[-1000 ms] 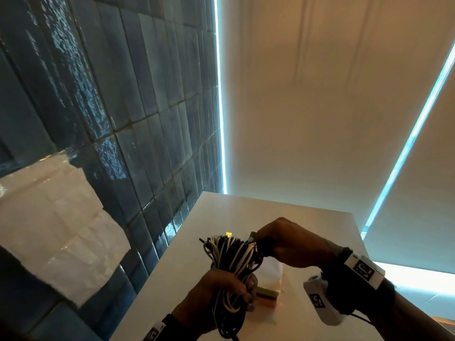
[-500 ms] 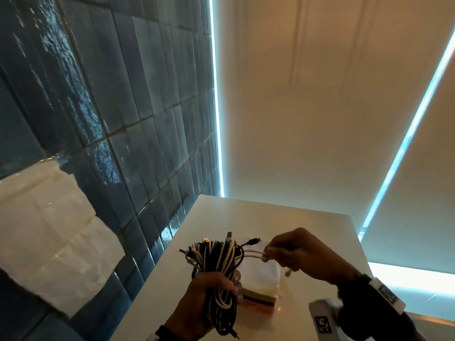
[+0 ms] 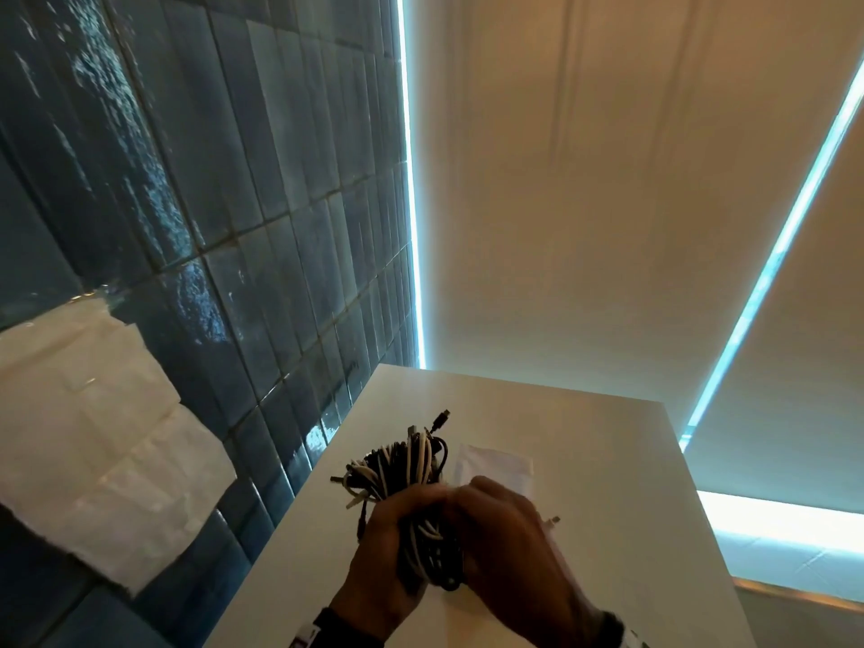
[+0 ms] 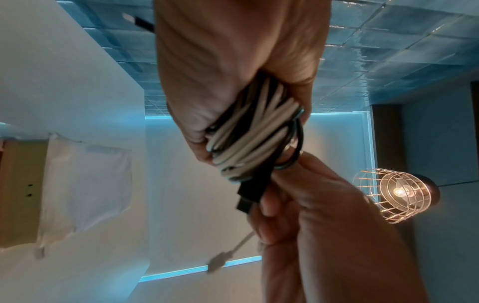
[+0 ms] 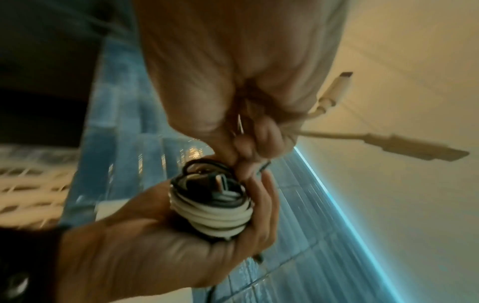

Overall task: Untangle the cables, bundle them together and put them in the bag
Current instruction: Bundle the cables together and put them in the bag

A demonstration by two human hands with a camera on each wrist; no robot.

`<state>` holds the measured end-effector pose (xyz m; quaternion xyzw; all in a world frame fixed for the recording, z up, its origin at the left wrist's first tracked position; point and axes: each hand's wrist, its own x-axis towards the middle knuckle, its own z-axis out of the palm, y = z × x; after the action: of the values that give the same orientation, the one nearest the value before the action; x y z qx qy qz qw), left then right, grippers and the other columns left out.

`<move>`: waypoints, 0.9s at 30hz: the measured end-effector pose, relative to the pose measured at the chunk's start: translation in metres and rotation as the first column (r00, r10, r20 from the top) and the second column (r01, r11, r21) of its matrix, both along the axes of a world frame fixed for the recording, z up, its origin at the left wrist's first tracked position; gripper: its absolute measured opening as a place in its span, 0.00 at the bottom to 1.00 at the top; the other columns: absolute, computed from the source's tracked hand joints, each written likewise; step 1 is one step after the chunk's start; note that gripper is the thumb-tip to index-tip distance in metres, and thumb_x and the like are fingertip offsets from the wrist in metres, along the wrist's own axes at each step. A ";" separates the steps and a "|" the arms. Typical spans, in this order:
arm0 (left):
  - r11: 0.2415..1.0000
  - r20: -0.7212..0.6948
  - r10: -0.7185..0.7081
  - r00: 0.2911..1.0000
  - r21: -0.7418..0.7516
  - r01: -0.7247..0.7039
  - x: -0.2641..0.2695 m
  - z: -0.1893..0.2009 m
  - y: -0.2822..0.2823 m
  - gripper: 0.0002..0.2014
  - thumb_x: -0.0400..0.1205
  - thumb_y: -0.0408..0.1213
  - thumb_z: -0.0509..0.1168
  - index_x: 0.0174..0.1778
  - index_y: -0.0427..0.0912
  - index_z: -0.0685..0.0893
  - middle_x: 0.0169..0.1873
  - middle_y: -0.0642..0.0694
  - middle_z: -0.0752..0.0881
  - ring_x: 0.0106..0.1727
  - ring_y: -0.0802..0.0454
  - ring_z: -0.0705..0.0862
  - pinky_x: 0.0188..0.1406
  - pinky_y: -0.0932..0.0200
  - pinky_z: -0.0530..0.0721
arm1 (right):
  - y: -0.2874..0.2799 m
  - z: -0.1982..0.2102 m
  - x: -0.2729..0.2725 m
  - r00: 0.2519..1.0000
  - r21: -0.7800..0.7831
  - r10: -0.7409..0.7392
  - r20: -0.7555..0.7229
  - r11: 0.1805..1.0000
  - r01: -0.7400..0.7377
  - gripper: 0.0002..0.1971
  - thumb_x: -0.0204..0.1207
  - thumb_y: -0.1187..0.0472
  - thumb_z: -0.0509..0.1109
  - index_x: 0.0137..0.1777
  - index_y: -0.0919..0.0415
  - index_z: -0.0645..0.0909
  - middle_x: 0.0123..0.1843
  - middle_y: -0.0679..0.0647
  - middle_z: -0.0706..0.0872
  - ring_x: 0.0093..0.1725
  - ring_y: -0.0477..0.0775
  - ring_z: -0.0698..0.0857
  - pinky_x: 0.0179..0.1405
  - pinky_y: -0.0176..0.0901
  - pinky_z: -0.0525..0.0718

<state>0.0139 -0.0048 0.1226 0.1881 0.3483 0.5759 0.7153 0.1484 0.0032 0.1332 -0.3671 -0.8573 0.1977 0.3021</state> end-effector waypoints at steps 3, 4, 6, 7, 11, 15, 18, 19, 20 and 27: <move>1.000 -0.014 0.016 1.000 -0.011 -0.016 0.000 -0.004 -0.002 0.08 0.75 0.29 0.65 0.35 0.34 0.89 0.32 0.39 0.86 0.33 0.45 0.88 0.29 0.53 0.86 | 0.000 -0.006 -0.002 0.974 0.052 0.112 0.199 0.991 -0.124 0.13 0.79 0.62 0.67 0.63 0.57 0.78 0.57 0.48 0.73 0.50 0.43 0.75 0.43 0.27 0.79; 1.000 -0.015 0.021 1.000 -0.013 -0.021 0.001 -0.004 -0.003 0.09 0.75 0.28 0.64 0.33 0.34 0.89 0.30 0.39 0.86 0.31 0.45 0.87 0.26 0.54 0.86 | -0.001 -0.005 -0.002 0.968 0.044 0.127 0.218 0.989 -0.140 0.12 0.78 0.64 0.66 0.61 0.59 0.79 0.57 0.50 0.72 0.50 0.46 0.75 0.43 0.29 0.80; 1.000 0.022 0.014 1.000 -0.008 -0.014 0.001 -0.008 -0.004 0.06 0.73 0.26 0.67 0.31 0.34 0.85 0.28 0.40 0.81 0.27 0.46 0.83 0.24 0.54 0.83 | -0.005 0.000 -0.006 0.962 0.036 0.135 0.236 0.988 -0.147 0.11 0.78 0.65 0.65 0.60 0.59 0.78 0.53 0.50 0.70 0.47 0.47 0.72 0.36 0.25 0.70; 1.000 0.044 0.016 0.999 -0.009 -0.016 0.002 -0.010 -0.003 0.04 0.70 0.24 0.68 0.30 0.34 0.81 0.27 0.41 0.77 0.25 0.47 0.80 0.24 0.55 0.81 | -0.006 0.001 -0.005 0.965 0.027 0.117 0.235 0.992 -0.126 0.11 0.79 0.65 0.64 0.60 0.55 0.77 0.50 0.48 0.68 0.45 0.47 0.71 0.33 0.25 0.63; 0.991 0.151 0.112 0.982 -0.086 -0.100 -0.004 -0.021 0.004 0.09 0.61 0.23 0.65 0.32 0.38 0.74 0.25 0.44 0.72 0.22 0.49 0.75 0.21 0.58 0.77 | -0.011 0.002 0.007 0.997 -0.121 -0.039 0.064 0.992 0.047 0.05 0.78 0.56 0.69 0.47 0.45 0.74 0.37 0.39 0.74 0.37 0.43 0.78 0.30 0.29 0.69; 0.994 0.220 0.113 0.969 -0.021 -0.111 -0.014 -0.016 0.003 0.11 0.52 0.24 0.71 0.27 0.37 0.79 0.25 0.44 0.73 0.21 0.52 0.76 0.21 0.61 0.79 | -0.014 0.002 0.024 0.987 -0.583 -0.101 -0.122 0.812 0.011 0.10 0.75 0.58 0.76 0.33 0.48 0.84 0.28 0.49 0.85 0.25 0.42 0.81 0.30 0.36 0.80; 0.999 0.218 0.045 0.975 0.018 -0.050 -0.019 -0.012 0.001 0.15 0.49 0.22 0.74 0.27 0.37 0.79 0.26 0.44 0.73 0.21 0.53 0.75 0.21 0.60 0.78 | -0.009 0.009 0.042 0.947 -0.737 -0.124 -0.296 0.660 -0.144 0.04 0.73 0.66 0.77 0.43 0.67 0.90 0.27 0.53 0.85 0.26 0.53 0.80 0.28 0.43 0.81; 0.999 0.209 0.021 0.978 0.025 -0.026 -0.020 -0.011 0.000 0.17 0.48 0.22 0.75 0.27 0.36 0.78 0.26 0.44 0.73 0.21 0.52 0.74 0.21 0.60 0.78 | -0.006 0.010 0.048 0.928 -0.755 -0.167 -0.333 0.637 -0.156 0.05 0.70 0.66 0.78 0.43 0.69 0.90 0.27 0.56 0.85 0.26 0.54 0.80 0.28 0.44 0.81; 1.000 0.196 -0.003 0.981 0.028 -0.002 -0.021 -0.011 -0.002 0.18 0.47 0.21 0.75 0.28 0.36 0.77 0.27 0.44 0.72 0.22 0.52 0.74 0.21 0.60 0.78 | -0.002 0.009 0.054 0.905 -0.770 -0.224 -0.361 0.619 -0.154 0.05 0.68 0.67 0.79 0.42 0.69 0.90 0.28 0.59 0.86 0.27 0.56 0.81 0.30 0.44 0.82; 0.979 -0.160 -0.185 0.970 0.060 0.197 -0.014 -0.009 -0.012 0.16 0.53 0.21 0.71 0.36 0.32 0.81 0.29 0.39 0.73 0.25 0.47 0.72 0.26 0.56 0.70 | 0.011 0.011 0.048 0.805 -0.759 -0.350 -0.479 0.626 -0.179 0.04 0.68 0.76 0.76 0.43 0.75 0.87 0.37 0.68 0.88 0.36 0.62 0.88 0.38 0.44 0.86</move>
<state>-0.0002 -0.0167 0.1132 0.2913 0.3606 0.5008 0.7310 0.1964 0.0141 0.1438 -0.4230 -0.5301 0.6337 0.3722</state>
